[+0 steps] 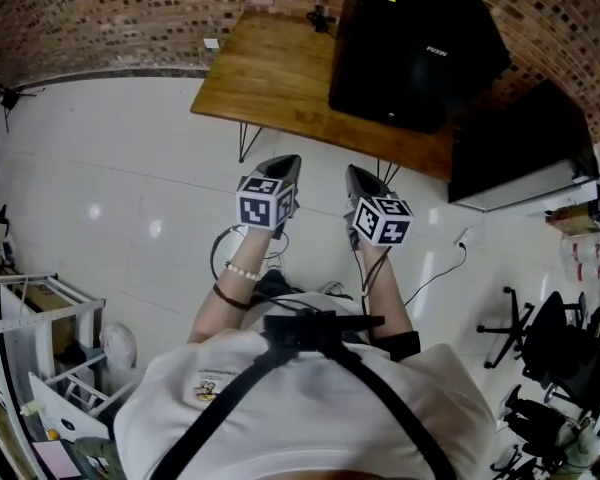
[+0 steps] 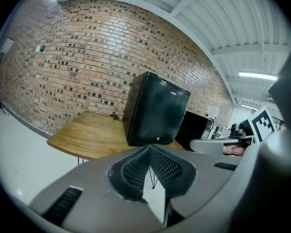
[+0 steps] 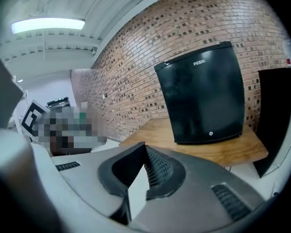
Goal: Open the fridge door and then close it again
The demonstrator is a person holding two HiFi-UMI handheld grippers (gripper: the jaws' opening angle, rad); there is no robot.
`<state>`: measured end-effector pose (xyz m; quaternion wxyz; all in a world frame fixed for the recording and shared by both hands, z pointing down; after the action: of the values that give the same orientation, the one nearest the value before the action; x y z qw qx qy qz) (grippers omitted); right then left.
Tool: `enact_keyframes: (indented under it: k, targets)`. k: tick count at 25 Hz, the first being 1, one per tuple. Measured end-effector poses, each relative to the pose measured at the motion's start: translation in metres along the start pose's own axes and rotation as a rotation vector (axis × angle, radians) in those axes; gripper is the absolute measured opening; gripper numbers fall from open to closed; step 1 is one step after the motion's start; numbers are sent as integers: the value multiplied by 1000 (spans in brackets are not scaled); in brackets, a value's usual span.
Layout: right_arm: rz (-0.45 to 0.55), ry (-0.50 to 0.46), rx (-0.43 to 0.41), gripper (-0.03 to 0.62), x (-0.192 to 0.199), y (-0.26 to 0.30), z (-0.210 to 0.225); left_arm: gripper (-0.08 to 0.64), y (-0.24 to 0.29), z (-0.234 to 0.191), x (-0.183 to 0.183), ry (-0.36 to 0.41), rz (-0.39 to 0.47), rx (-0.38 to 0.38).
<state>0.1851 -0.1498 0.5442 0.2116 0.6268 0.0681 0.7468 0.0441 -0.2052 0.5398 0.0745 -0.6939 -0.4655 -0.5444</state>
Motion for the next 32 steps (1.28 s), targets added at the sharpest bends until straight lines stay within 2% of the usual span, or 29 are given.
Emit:
enact_keyframes:
  k: [5, 8, 23, 32]
  targets:
    - [21, 30, 26, 6, -2, -20, 33, 2, 15, 27, -6, 31, 4, -3]
    - [28, -2, 14, 6, -11, -20, 36, 2, 13, 26, -10, 22, 23, -25]
    - [25, -73, -153, 5, -31, 14, -5, 2, -25, -5, -11, -62, 114, -162]
    - [33, -79, -169, 5, -33, 10, -11, 2, -37, -5, -10, -75, 138, -170]
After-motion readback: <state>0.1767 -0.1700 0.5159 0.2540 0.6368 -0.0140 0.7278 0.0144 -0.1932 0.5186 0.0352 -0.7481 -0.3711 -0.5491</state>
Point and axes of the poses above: the fingertips, and each gripper's own axes: y forward along the fingers, z to its right, x out of its underside, the point moved 3 cm from there along -y, backward along the fingers, and after that the axes turned 7 degrees about -y, right-handed, at the moved point
